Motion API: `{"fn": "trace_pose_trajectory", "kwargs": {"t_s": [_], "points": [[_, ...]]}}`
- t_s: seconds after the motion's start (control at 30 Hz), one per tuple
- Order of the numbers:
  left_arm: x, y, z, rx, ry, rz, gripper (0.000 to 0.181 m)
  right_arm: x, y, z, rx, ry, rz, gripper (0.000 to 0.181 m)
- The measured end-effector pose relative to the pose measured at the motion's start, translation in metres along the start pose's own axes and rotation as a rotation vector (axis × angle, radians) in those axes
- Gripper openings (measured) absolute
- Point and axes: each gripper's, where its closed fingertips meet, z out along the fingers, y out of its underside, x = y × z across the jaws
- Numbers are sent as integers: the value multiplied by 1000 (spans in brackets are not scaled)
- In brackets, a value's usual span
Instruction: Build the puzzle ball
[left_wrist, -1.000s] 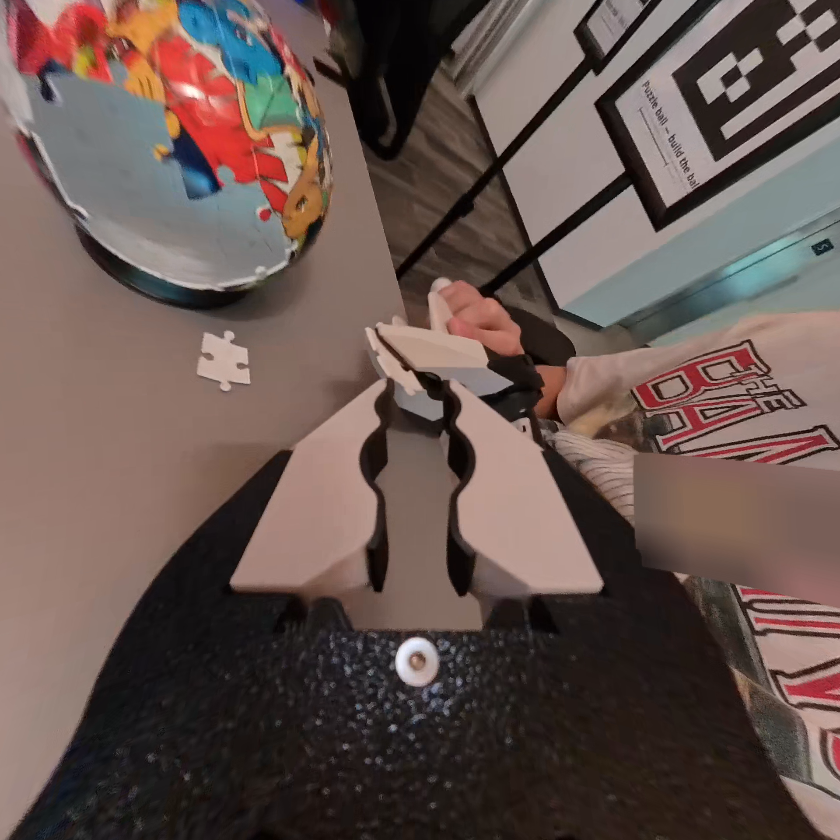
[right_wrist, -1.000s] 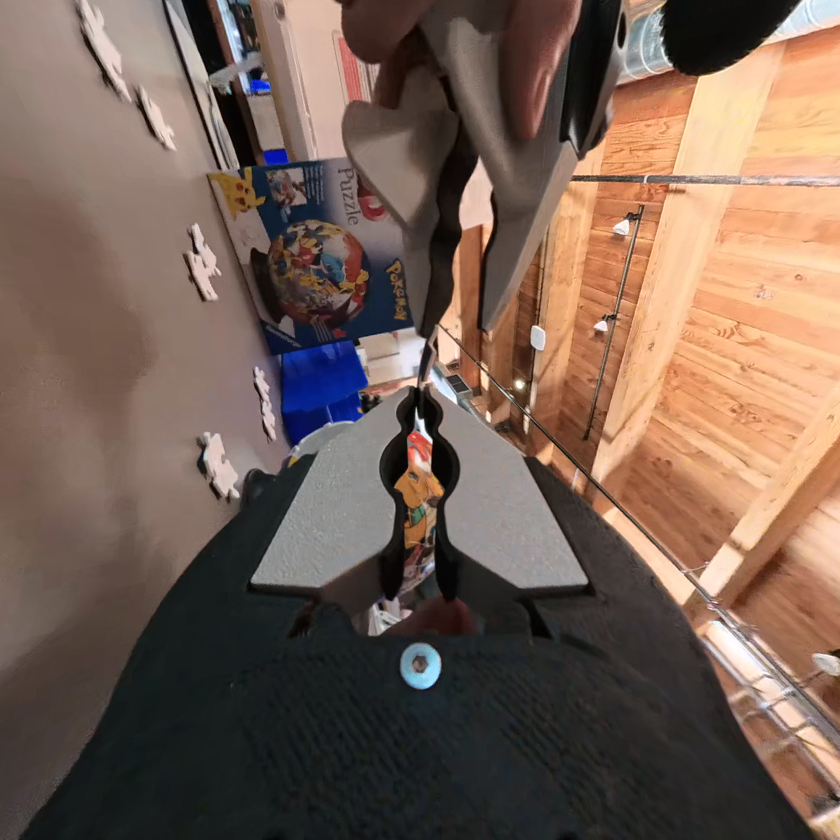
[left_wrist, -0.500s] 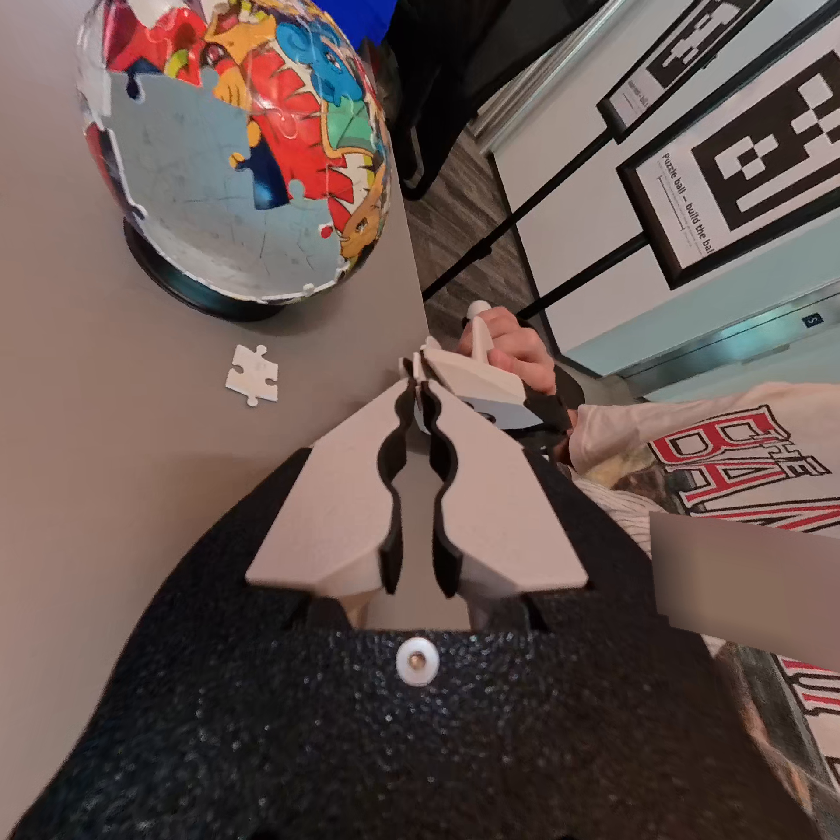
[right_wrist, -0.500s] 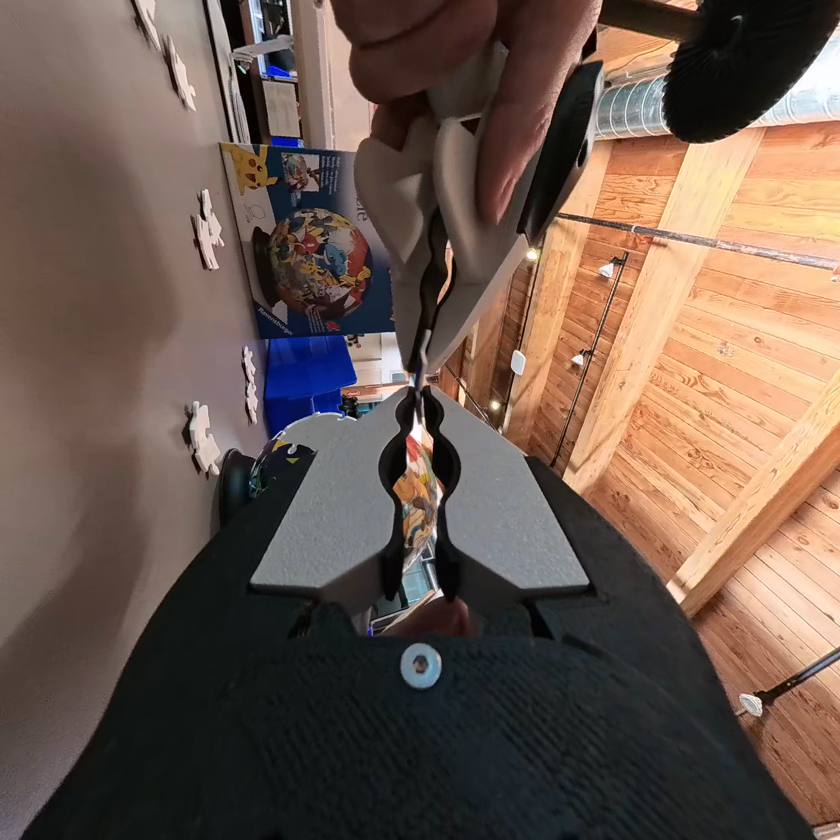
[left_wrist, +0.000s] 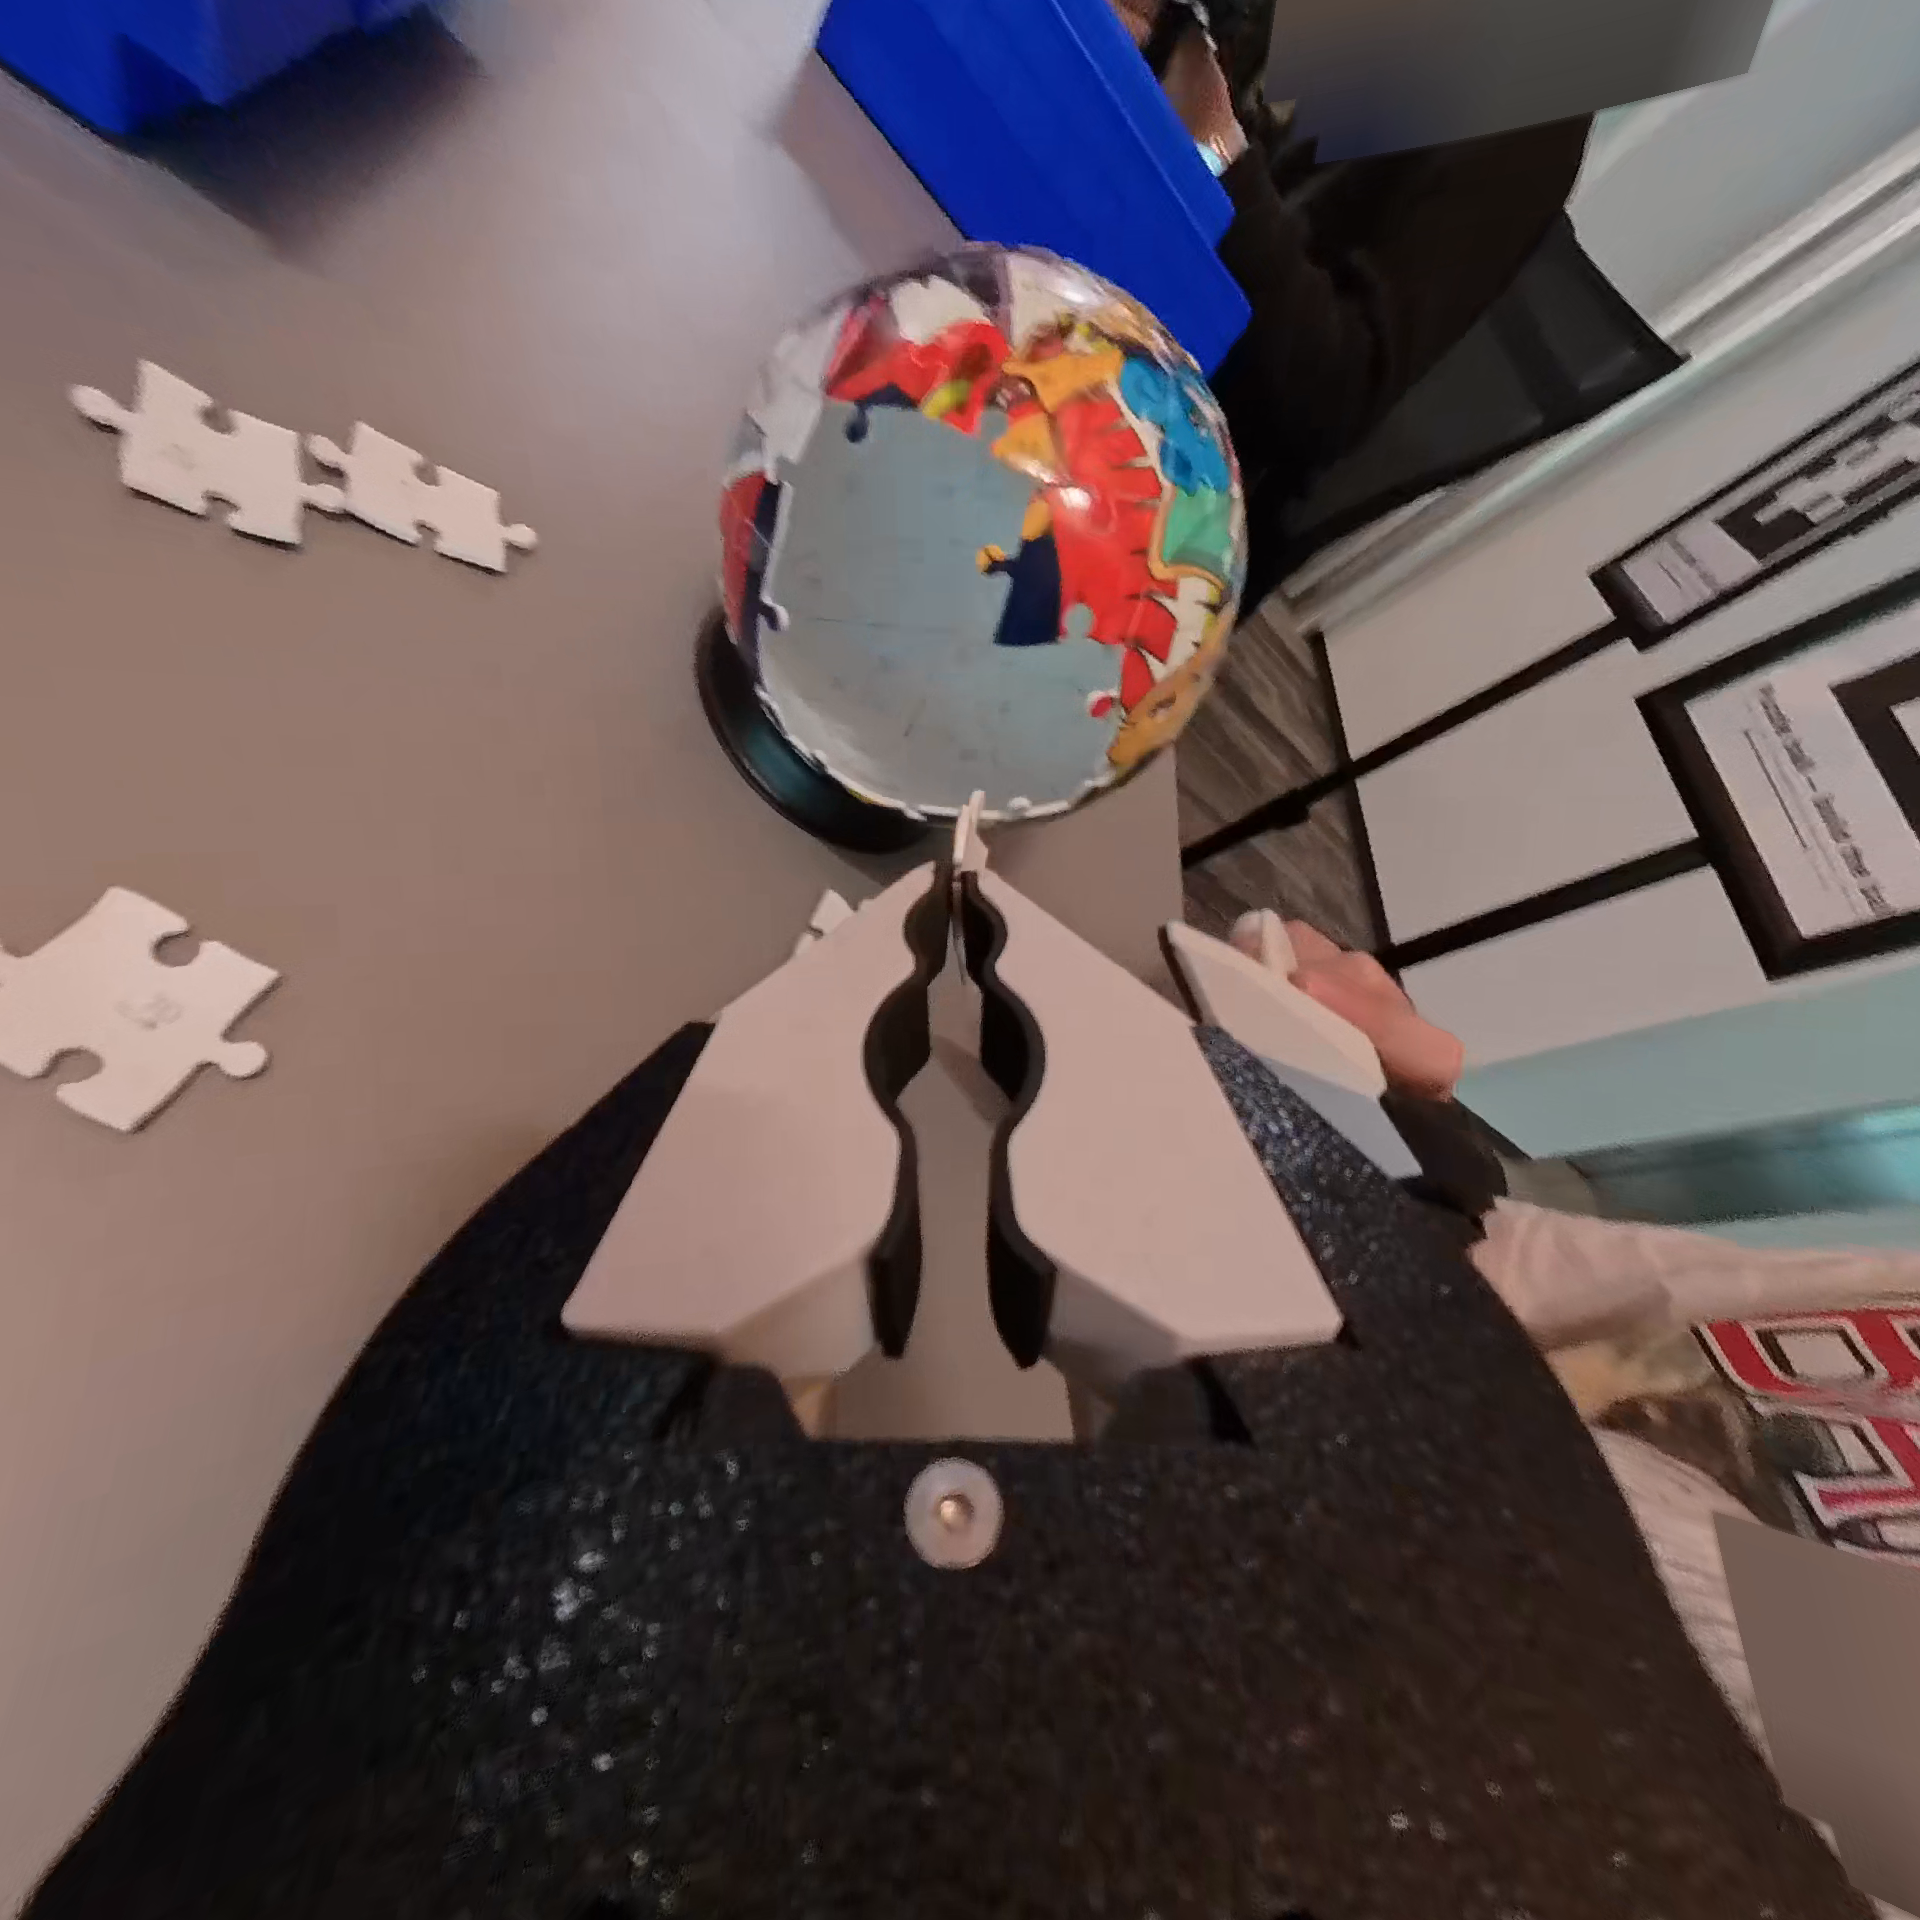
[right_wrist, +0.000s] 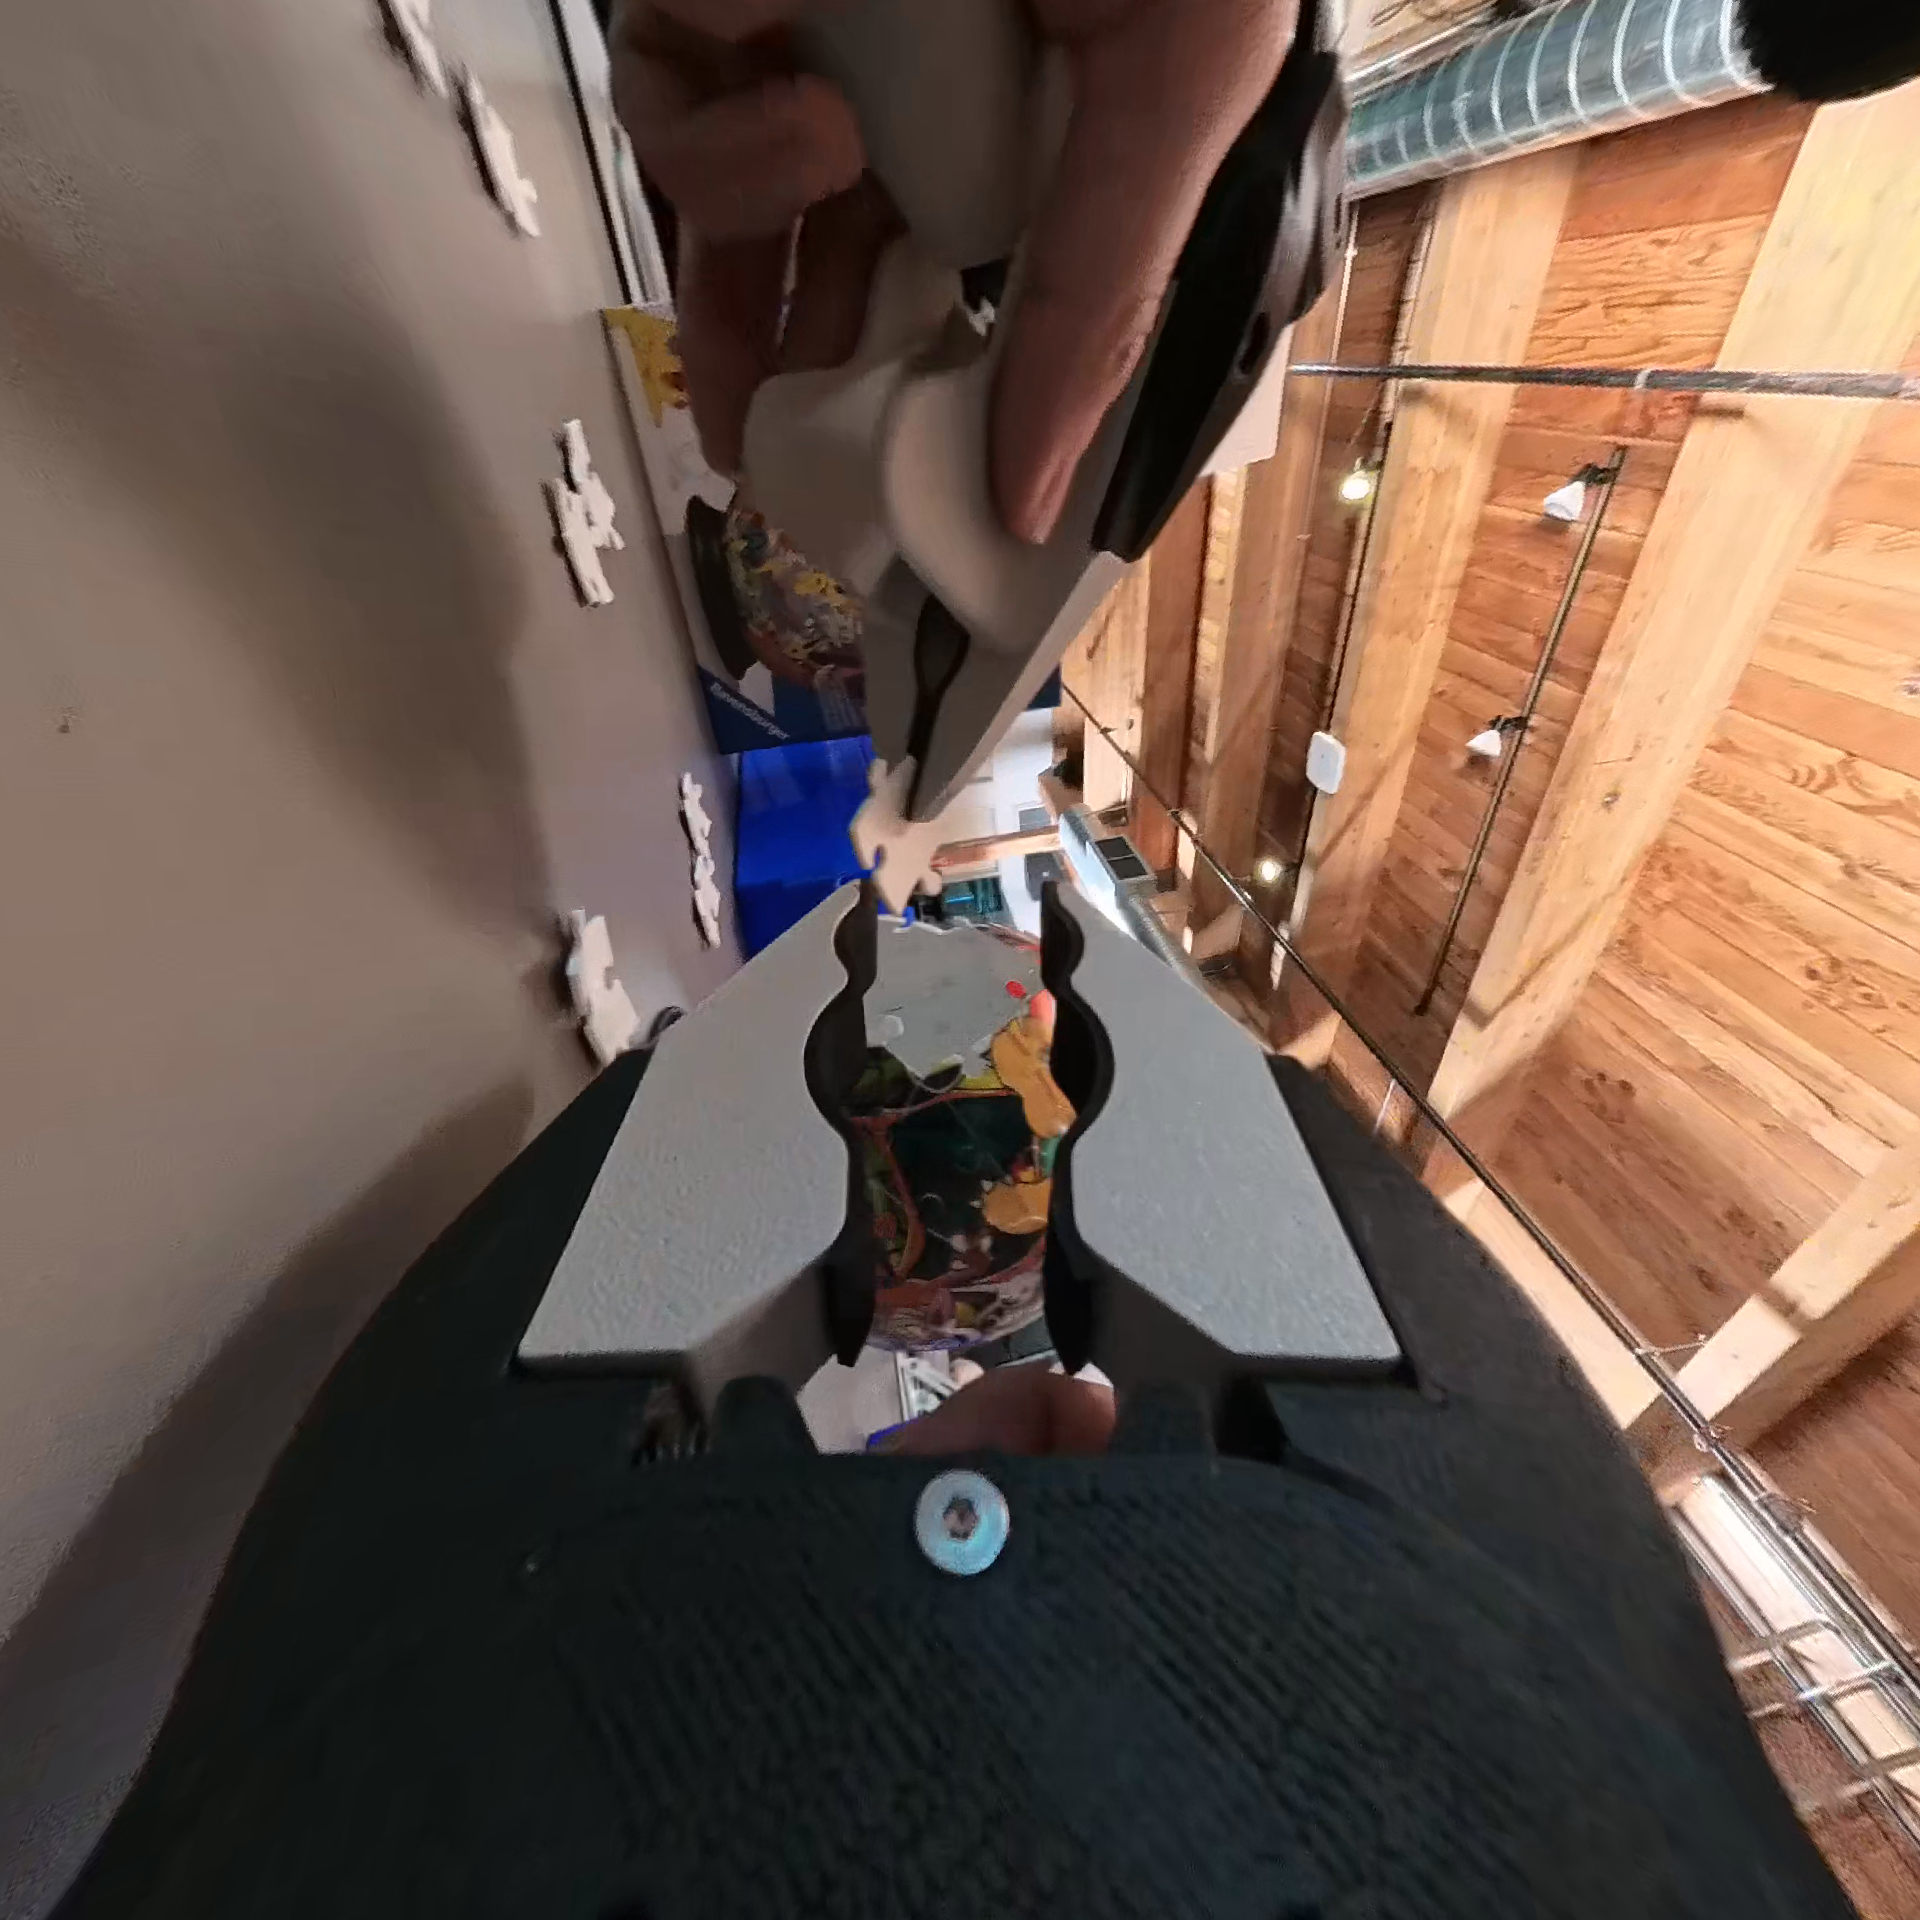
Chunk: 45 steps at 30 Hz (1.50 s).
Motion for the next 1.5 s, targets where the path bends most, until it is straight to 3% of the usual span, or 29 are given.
{"fn": "trace_pose_trajectory", "kwargs": {"t_s": [0.27, 0.67, 0.83, 0.93, 1.0, 1.07, 1.1, 1.17, 1.2, 1.37, 1.5], "points": [[-16, -10, 9, 66, -78, -90, 0, -18, 4, 5, -16, -88, 18, 26], [-28, -6, 27, 126, -94, -222, 0, -20, 5, 6, -26, -85, 5, 26], [-27, -15, 28, 165, -126, -208, 0, 35, 10, -22, 64, 130, 88, 39], [-27, -18, 28, 162, -161, -174, 0, 82, 59, -41, 101, 191, 331, 53], [-27, -21, 27, 172, -171, -162, 0, 84, 110, -33, 87, 23, 625, 84], [-30, -25, 27, 190, -190, -163, 0, 66, 144, -20, 124, -222, 888, 137], [-30, -25, 28, 191, -191, -170, 0, 50, 153, -17, 139, -370, 955, 131], [-31, -24, 32, 186, -193, -183, 0, 23, 155, -15, 197, -654, 993, 140], [-33, -22, 33, 180, -206, -186, 0, 18, 159, -8, 214, -704, 976, 134], [-38, -20, 33, 186, -218, -229, 0, -16, 149, 21, 316, -983, 828, 138], [-41, -20, 31, 186, -219, -261, 0, -38, 134, 30, 322, -1034, 777, 125]]}}
